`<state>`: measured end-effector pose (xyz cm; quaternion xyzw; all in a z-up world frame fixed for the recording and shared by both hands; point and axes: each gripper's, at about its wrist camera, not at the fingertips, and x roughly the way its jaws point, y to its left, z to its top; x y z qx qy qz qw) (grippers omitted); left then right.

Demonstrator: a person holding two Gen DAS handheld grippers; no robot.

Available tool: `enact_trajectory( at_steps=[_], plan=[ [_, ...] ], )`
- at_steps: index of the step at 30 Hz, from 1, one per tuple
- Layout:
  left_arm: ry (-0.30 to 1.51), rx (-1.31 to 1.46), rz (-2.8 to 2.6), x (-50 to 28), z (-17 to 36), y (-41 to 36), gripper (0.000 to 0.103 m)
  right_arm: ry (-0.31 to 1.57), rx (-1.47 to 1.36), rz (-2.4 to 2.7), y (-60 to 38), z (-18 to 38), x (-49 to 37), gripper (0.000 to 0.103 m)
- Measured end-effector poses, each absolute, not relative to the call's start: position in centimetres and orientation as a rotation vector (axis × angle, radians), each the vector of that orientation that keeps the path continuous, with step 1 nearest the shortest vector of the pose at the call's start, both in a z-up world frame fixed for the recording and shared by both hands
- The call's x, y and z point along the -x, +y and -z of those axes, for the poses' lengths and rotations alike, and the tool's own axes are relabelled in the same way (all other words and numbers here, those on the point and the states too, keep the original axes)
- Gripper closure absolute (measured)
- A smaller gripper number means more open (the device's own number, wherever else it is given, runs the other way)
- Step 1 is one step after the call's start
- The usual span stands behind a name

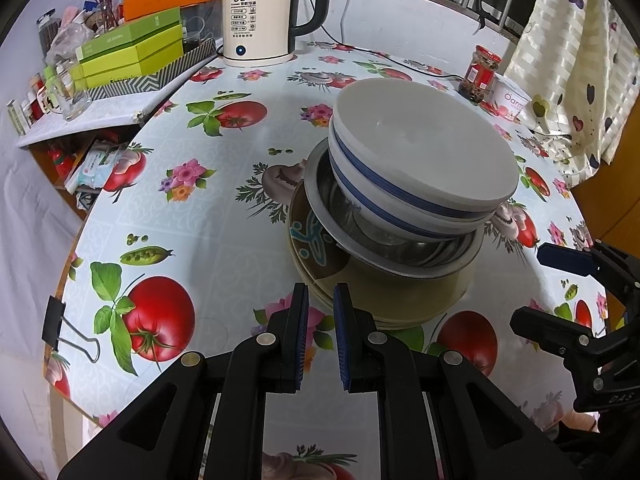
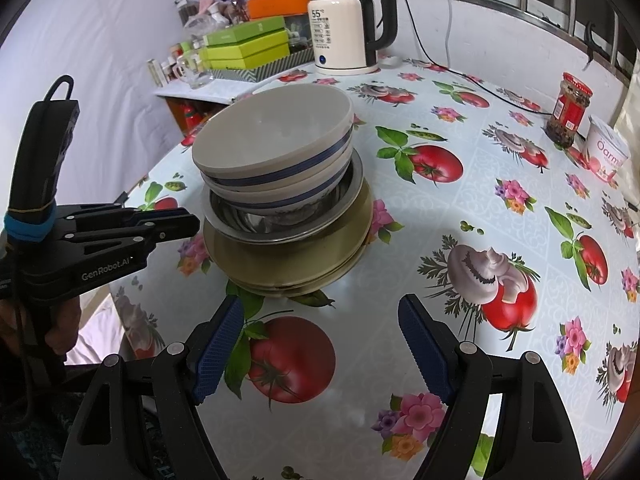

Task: Organize plates and bowls

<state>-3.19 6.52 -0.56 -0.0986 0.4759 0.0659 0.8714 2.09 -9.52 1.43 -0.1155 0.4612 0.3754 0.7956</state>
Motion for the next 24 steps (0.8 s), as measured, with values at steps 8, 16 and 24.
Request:
enact_trajectory(
  at_steps=[8, 16, 24],
  plan=[
    [0.996, 0.205, -0.139, 3.15, 0.56, 6.52, 0.09, 0.99, 0.249, -0.807, -9.51, -1.44, -2.1, 0.023],
    [1.004, 0.201, -0.135, 2.97, 0.71, 6.4, 0.09, 0.991, 0.249, -0.807, -9.53, -1.41, -2.09, 0.023],
    [1.009, 0.198, -0.135, 2.86, 0.74, 6.26, 0.09, 0.992, 0.259, -0.798, -9.43, -1.01, -2.06, 0.023]
  ],
)
